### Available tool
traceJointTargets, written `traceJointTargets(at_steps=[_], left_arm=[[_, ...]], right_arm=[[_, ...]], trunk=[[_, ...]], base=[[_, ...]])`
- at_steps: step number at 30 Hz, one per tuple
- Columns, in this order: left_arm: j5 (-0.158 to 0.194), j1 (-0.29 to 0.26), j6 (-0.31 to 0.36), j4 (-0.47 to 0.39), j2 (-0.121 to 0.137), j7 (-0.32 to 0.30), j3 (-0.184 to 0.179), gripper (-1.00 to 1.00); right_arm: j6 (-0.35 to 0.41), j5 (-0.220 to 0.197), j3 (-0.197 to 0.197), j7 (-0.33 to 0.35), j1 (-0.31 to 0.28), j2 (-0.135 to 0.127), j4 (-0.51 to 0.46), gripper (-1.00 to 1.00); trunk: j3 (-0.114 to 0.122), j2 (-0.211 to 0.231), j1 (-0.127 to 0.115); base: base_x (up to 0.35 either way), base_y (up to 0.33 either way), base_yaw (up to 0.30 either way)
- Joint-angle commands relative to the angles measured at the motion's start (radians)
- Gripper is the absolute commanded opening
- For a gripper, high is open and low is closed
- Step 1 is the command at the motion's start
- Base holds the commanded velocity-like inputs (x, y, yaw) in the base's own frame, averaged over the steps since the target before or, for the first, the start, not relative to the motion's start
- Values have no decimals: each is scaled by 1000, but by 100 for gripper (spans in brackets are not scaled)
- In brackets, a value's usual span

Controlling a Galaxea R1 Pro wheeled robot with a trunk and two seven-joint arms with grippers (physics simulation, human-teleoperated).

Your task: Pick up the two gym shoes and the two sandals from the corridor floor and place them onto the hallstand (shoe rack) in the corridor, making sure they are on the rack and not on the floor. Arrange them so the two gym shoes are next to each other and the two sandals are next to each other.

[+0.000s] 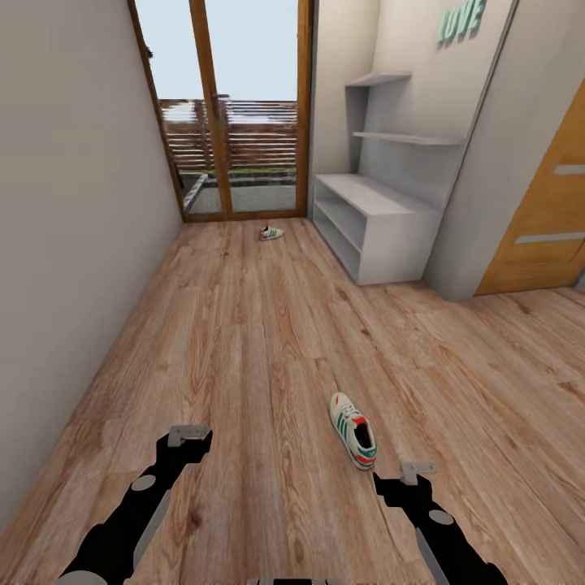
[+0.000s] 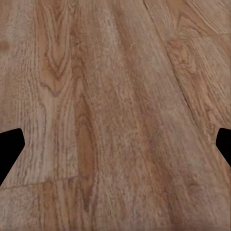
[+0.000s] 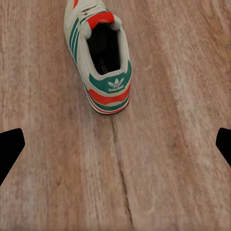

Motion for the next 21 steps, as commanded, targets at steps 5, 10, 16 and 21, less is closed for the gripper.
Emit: traceJointTargets(at_steps=[5, 10, 16, 21], left_arm=[[5, 0, 2, -2, 1, -2, -1, 100], [5, -1, 2, -2, 1, -3, -1, 100], [5, 0, 2, -1, 1, -3, -1, 100], [6, -3, -13, -18, -13, -11, -9, 100]], right_arm=[[4, 0, 0, 1, 0, 0, 0, 100], [-2, 0, 0, -1, 0, -1, 4, 100], [-58, 0, 0, -2, 0, -4, 37, 100], [-157, 1, 0, 0, 1, 8, 82, 100]], trunk=[[-20, -2, 2], [-40, -3, 4], [-63, -4, 7], [-70, -5, 8]], base=[[0, 0, 0], [0, 0, 0], [0, 0, 0], [0, 0, 0]])
